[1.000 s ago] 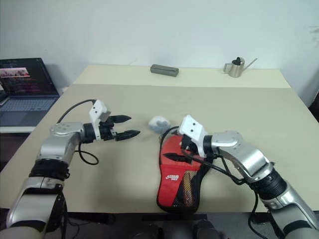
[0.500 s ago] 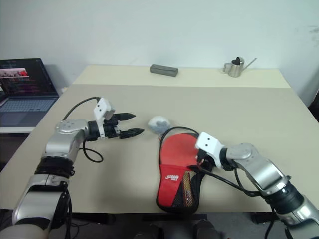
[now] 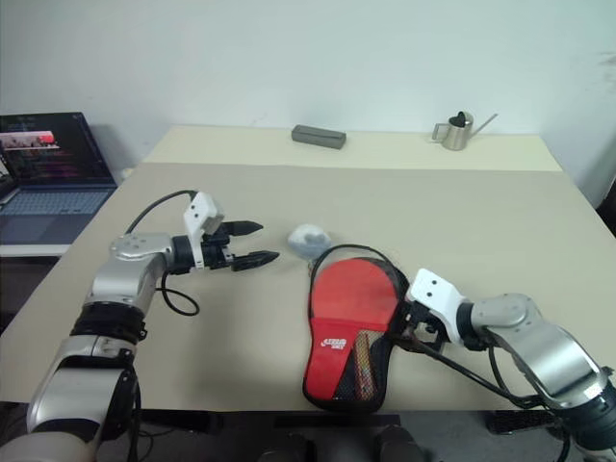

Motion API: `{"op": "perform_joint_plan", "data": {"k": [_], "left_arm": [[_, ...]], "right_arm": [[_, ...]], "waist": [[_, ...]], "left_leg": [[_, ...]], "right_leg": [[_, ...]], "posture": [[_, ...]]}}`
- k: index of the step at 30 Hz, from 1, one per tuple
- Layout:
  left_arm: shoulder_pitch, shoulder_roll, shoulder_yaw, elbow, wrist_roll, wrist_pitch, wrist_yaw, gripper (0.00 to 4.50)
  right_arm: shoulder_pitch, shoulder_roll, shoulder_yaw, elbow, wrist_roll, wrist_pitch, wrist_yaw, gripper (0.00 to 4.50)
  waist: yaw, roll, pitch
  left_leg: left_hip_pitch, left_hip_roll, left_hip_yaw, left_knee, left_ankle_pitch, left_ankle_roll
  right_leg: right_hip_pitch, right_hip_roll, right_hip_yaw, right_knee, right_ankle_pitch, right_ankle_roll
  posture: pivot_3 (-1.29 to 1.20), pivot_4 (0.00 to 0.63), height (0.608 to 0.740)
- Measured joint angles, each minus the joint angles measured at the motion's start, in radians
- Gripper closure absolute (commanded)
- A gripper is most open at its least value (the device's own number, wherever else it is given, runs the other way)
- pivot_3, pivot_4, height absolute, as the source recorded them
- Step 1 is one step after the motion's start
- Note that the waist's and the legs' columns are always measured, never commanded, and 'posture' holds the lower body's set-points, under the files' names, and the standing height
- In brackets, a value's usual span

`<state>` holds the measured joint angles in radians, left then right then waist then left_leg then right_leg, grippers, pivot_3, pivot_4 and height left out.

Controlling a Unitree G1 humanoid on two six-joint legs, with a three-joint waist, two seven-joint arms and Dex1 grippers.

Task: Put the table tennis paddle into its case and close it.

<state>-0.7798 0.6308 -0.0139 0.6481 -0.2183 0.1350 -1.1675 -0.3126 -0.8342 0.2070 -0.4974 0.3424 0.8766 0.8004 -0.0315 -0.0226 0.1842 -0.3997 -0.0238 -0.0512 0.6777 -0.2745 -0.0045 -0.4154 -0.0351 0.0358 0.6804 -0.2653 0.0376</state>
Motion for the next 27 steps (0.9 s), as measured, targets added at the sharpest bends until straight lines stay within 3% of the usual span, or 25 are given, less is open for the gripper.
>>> {"op": "perform_joint_plan", "data": {"k": [4,10,22,27], "left_arm": [[-0.001,-0.009,0.0,0.021,0.002,-0.013,0.0,0.0],[-0.005,-0.011,0.002,0.038,0.006,-0.027,-0.001,0.0],[-0.018,-0.009,0.007,0.07,0.015,-0.042,0.027,0.0],[-0.027,-0.012,0.007,0.078,0.028,-0.058,0.05,0.0]], "right_arm": [[-0.104,0.13,-0.027,0.009,0.043,0.009,-0.035,0.03],[-0.216,0.202,-0.024,0.092,0.033,-0.02,-0.042,0.03],[-0.278,0.374,0.178,0.388,-0.078,-0.217,0.028,0.03],[-0.301,0.392,0.204,0.505,-0.133,-0.289,0.045,0.03]], "waist": [[-0.006,0.0,0.0],[0.004,0.0,0.0],[0.0,0.0,0.0],[0.0,0.0,0.0]], "left_leg": [[0.001,0.001,0.0,0.0,0.0,0.0],[-0.001,0.0,0.0,0.0,0.0,0.0],[0.0,0.0,0.001,0.0,0.0,0.0],[0.0,0.0,0.001,0.0,0.0,0.0]], "right_leg": [[0.0,0.001,0.0,0.001,0.0,0.0],[0.0,0.0,-0.001,0.0,0.0,0.0],[-0.002,0.0,-0.002,0.001,0.0,0.0],[-0.002,0.0,-0.002,0.001,0.0,0.0]], "posture": [[0.0,0.15,0.74],[0.0,0.15,0.74],[0.0,0.15,0.74],[0.0,0.15,0.74]]}}
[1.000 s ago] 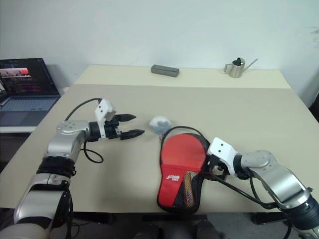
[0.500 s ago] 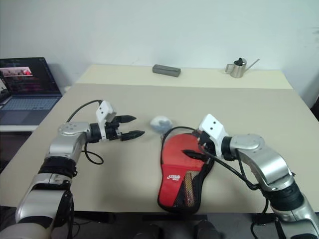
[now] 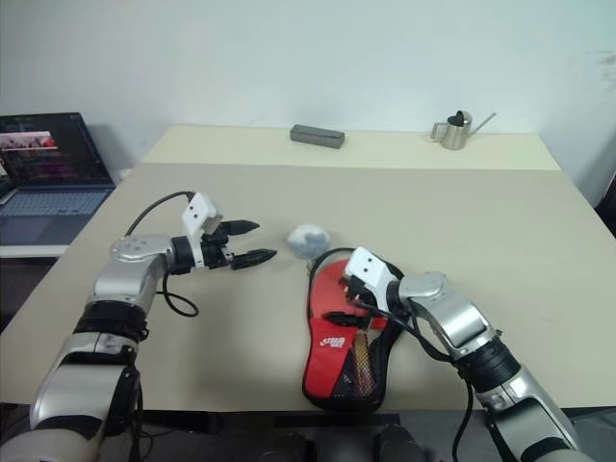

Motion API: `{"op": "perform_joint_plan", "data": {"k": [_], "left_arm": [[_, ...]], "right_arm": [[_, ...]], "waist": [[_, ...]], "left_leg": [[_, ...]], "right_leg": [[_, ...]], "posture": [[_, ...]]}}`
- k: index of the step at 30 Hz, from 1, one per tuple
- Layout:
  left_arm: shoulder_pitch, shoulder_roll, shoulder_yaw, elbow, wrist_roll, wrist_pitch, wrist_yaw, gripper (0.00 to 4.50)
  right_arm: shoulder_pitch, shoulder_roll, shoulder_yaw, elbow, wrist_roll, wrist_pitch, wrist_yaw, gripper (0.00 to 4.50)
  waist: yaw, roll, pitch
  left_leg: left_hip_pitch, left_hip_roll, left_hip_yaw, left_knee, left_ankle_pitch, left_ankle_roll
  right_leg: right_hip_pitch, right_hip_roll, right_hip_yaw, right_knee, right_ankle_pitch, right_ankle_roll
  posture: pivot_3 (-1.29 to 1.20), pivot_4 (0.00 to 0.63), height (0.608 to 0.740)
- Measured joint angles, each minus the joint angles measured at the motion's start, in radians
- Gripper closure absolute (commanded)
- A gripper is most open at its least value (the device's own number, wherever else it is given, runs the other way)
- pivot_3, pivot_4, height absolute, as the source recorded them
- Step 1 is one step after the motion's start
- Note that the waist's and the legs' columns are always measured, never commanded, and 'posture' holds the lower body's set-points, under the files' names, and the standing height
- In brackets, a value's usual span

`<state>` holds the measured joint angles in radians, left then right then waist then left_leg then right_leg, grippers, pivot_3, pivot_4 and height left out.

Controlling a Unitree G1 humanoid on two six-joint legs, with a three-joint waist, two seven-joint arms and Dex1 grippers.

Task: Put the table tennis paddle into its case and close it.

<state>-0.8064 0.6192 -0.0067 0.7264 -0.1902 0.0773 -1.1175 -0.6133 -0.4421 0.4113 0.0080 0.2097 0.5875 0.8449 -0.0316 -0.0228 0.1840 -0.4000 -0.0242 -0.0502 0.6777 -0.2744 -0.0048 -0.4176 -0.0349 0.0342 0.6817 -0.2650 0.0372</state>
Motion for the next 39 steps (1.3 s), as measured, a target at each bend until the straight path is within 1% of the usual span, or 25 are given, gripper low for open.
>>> {"op": "perform_joint_plan", "data": {"k": [6,9,11,15,18,21,25,29,35,39], "left_arm": [[-0.062,-0.008,-0.01,0.093,0.064,-0.064,0.061,0.0],[-0.109,-0.017,-0.026,0.148,0.098,-0.069,0.065,0.0],[-0.134,-0.027,-0.031,0.173,0.106,-0.076,0.053,0.0],[-0.183,-0.028,-0.077,0.241,0.148,-0.122,-0.021,0.0],[-0.239,-0.033,-0.098,0.311,0.18,-0.153,-0.047,0.0],[-0.289,-0.033,-0.123,0.354,0.216,-0.201,-0.08,0.0],[-0.345,-0.057,-0.144,0.432,0.276,-0.296,-0.041,0.0],[-0.359,-0.087,-0.181,0.472,0.332,-0.372,-0.032,0.0],[-0.383,-0.124,-0.199,0.523,0.384,-0.423,-0.016,0.0],[-0.398,-0.15,-0.224,0.543,0.432,-0.453,0.033,0.0]], "right_arm": [[0.001,0.006,-0.002,0.043,-0.027,-0.061,0.011,0.03],[0.011,0.006,-0.007,0.041,-0.032,-0.073,0.011,0.03],[0.013,0.007,-0.008,0.039,-0.033,-0.073,0.011,0.03],[0.016,0.01,-0.008,0.035,-0.034,-0.07,0.007,0.03],[0.017,0.013,-0.01,0.035,-0.035,-0.068,0.005,0.03],[0.016,0.017,-0.011,0.035,-0.036,-0.064,0.004,0.03],[0.016,0.024,-0.014,0.035,-0.041,-0.056,0.002,0.03],[0.016,0.032,-0.016,0.034,-0.045,-0.053,0.001,0.03],[0.017,0.036,-0.017,0.032,-0.053,-0.048,0.0,0.03],[0.032,0.033,-0.023,0.004,-0.054,-0.03,-0.01,0.03]], "waist": [[0.0,0.0,0.0],[0.0,-0.001,-0.001],[0.0,-0.001,-0.001],[0.0,-0.001,-0.001],[0.0,-0.001,-0.001],[0.0,-0.001,-0.001],[0.0,-0.001,-0.001],[-0.002,-0.001,-0.001],[-0.002,-0.001,-0.001],[0.0,-0.001,-0.001]], "left_leg": [[0.001,0.0,0.0,0.0,0.0,0.0],[0.001,0.0,0.0,0.0,0.0,0.0],[0.001,0.0,0.0,0.0,0.0,0.0],[0.001,0.0,0.0,0.0,0.0,0.0],[0.001,0.0,-0.001,0.001,0.0,0.0],[0.001,0.0,0.0,0.0,0.0,0.0],[0.001,0.0,-0.001,0.001,0.0,0.0],[0.001,0.0,0.0,0.001,0.0,0.0],[0.001,0.0,0.0,0.001,0.0,0.0],[0.001,0.0,0.0,0.001,0.0,0.0]], "right_leg": [[0.001,0.0,-0.001,0.0,0.0,0.0],[0.002,0.0,-0.001,0.0,0.0,0.0],[0.002,0.0,-0.001,0.0,0.0,0.0],[0.002,0.001,-0.002,0.0,0.0,0.0],[0.002,0.005,-0.002,0.0,0.0,0.0],[0.002,0.005,-0.001,0.0,0.0,0.0],[0.002,0.005,-0.001,0.0,0.0,0.0],[0.002,0.005,-0.001,0.0,0.0,0.0],[0.002,0.005,-0.001,0.0,0.0,0.0],[0.002,0.005,-0.001,0.0,0.0,0.0]], "posture": [[0.0,0.15,0.74],[0.0,0.15,0.74],[0.0,0.15,0.74],[0.0,0.15,0.74],[0.0,0.15,0.74],[0.0,0.15,0.74],[0.0,0.15,0.74],[0.0,0.15,0.74],[0.0,0.15,0.74],[0.0,0.15,0.74]]}}
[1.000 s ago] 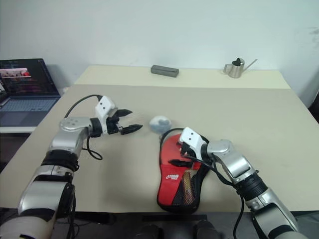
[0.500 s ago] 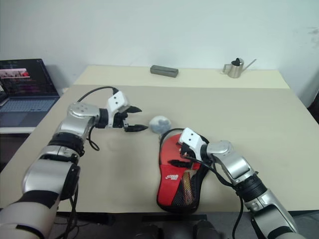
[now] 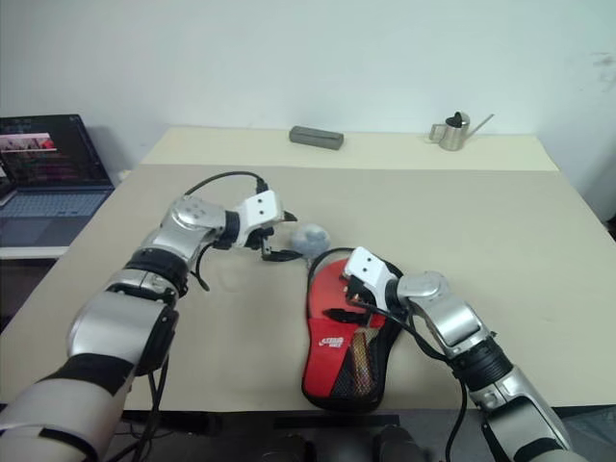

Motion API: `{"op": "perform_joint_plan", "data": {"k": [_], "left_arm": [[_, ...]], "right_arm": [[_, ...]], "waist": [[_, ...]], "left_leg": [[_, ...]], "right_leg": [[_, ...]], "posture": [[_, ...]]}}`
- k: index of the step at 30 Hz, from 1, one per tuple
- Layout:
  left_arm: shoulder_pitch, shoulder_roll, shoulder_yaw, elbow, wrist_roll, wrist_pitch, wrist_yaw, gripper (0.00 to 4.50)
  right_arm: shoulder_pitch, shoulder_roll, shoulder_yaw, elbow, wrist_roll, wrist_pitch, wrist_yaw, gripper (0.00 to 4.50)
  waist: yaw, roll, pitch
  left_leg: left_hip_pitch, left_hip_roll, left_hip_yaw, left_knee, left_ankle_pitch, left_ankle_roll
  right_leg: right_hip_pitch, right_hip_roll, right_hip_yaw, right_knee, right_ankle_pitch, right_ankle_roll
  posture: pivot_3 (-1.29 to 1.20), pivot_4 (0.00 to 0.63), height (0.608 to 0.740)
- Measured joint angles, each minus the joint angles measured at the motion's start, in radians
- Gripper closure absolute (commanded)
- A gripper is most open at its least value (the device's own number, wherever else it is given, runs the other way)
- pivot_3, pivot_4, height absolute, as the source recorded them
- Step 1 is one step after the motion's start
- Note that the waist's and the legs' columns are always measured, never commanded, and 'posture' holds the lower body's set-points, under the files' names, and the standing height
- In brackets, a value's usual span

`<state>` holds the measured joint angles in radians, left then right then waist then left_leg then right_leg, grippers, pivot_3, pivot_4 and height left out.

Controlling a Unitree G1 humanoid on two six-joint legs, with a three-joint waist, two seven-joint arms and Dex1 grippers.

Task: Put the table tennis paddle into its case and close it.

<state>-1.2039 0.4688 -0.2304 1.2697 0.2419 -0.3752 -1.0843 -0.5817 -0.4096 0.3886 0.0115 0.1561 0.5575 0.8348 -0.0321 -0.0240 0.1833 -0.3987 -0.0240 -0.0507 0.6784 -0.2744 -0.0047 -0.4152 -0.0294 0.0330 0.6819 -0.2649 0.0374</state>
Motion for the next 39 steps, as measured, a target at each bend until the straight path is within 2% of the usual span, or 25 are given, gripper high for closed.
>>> {"op": "perform_joint_plan", "data": {"k": [2,5,14,17,27,39], "left_arm": [[0.0,-0.009,-0.003,0.009,0.016,-0.005,0.015,0.0],[0.0,-0.019,-0.015,0.023,0.037,-0.01,0.027,0.55],[0.001,-0.042,-0.019,0.025,0.042,-0.033,0.013,3.69],[0.002,-0.044,-0.019,0.025,0.045,-0.043,0.011,4.39],[0.016,-0.08,-0.023,0.025,0.071,-0.058,0.062,4.42],[0.01,-0.152,-0.076,0.059,0.167,-0.052,0.315,4.43]], "right_arm": [[0.012,-0.003,-0.007,-0.016,0.0,0.007,-0.008,0.03],[0.032,-0.017,-0.019,-0.053,0.0,0.036,-0.018,0.0],[0.085,-0.02,-0.054,-0.148,0.002,0.131,-0.083,0.0],[0.093,-0.018,-0.056,-0.17,0.002,0.155,-0.102,0.0],[0.101,0.003,-0.063,-0.193,0.003,0.223,-0.154,0.0],[0.124,0.013,-0.062,-0.209,0.001,0.262,-0.211,0.0]], "waist": [[0.0,0.0,0.0],[0.001,0.0,0.0],[0.003,0.0,0.0],[0.003,-0.001,0.0],[0.007,-0.002,-0.002],[0.025,-0.003,-0.014]], "left_leg": [[0.0,0.0,0.0,0.0,0.0,0.0],[0.0,0.0,0.0,0.0,0.0,0.0],[0.0,0.0,0.0,0.0,0.0,0.0],[0.0,0.0,0.0,0.0,0.0,0.0],[0.005,-0.001,-0.003,0.0,0.0,0.0],[0.009,-0.002,-0.004,0.001,0.0,0.0]], "right_leg": [[0.0,0.0,0.0,0.0,0.0,0.0],[0.0,0.0,0.0,0.0,0.0,0.0],[0.001,0.0,0.0,0.0,0.0,0.0],[0.001,0.0,0.0,0.0,0.0,0.0],[0.007,0.0,-0.002,-0.001,0.0,0.0],[0.011,0.0,-0.003,0.0,0.001,0.002]], "posture": [[0.0,0.15,0.74],[0.0,0.15,0.74],[0.0,0.15,0.74],[0.0,0.15,0.74],[0.0,0.15,0.74],[0.0,0.15,0.74]]}}
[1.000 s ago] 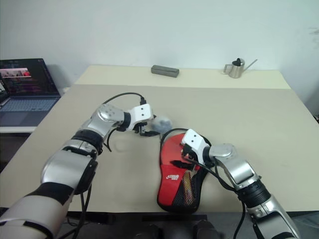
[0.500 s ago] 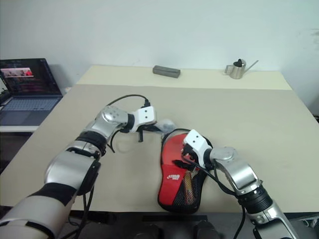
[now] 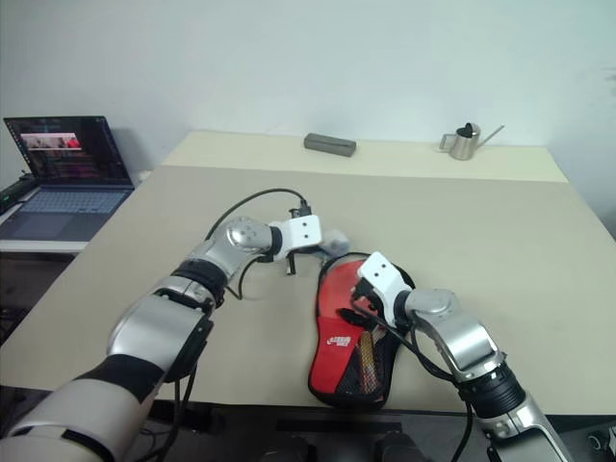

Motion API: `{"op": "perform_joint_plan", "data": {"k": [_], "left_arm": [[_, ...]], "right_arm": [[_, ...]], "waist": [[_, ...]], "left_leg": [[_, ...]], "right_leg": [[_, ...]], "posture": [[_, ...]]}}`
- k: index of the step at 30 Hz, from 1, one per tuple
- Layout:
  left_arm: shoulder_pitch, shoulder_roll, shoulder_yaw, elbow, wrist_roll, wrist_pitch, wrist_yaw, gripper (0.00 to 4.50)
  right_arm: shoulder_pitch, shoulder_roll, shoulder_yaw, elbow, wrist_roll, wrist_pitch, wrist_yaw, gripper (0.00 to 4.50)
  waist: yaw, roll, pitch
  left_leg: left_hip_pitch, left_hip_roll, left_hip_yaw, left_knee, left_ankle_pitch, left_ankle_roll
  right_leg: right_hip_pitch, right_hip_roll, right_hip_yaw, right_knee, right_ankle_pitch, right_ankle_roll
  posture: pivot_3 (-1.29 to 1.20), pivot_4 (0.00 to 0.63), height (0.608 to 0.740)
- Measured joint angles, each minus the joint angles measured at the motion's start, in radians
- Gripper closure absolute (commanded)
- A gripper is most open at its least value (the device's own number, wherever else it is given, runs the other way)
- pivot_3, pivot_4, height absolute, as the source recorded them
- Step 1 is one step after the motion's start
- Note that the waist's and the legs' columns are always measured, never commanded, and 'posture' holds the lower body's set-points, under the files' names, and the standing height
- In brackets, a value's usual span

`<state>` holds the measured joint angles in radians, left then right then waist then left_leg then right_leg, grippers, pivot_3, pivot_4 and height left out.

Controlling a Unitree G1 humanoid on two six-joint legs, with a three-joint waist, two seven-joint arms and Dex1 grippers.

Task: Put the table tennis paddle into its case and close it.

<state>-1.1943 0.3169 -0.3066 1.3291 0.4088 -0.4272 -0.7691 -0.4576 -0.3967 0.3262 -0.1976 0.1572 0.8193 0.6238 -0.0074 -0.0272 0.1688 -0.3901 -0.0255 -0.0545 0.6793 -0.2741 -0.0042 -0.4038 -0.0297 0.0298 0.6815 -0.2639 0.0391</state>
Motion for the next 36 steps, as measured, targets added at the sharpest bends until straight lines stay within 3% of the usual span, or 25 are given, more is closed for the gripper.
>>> {"op": "perform_joint_plan", "data": {"k": [17,36], "left_arm": [[-0.054,-0.098,0.0,0.059,0.007,0.072,0.127,4.43],[-0.081,-0.182,-0.019,0.093,0.128,0.173,0.347,4.43]], "right_arm": [[0.007,0.0,0.001,-0.029,0.0,0.037,-0.029,0.0],[0.007,-0.001,0.01,-0.076,0.001,0.095,-0.036,0.0]], "waist": [[0.004,0.0,-0.001],[0.006,0.0,-0.001]], "left_leg": [[-0.001,0.0,0.0,0.0,0.0,0.0],[-0.001,-0.001,0.0,0.0,0.003,0.003]], "right_leg": [[-0.001,0.0,0.0,0.0,0.0,0.0],[-0.001,0.0,0.0,-0.001,0.002,0.003]], "posture": [[0.0,0.15,0.74],[0.0,0.15,0.74]]}}
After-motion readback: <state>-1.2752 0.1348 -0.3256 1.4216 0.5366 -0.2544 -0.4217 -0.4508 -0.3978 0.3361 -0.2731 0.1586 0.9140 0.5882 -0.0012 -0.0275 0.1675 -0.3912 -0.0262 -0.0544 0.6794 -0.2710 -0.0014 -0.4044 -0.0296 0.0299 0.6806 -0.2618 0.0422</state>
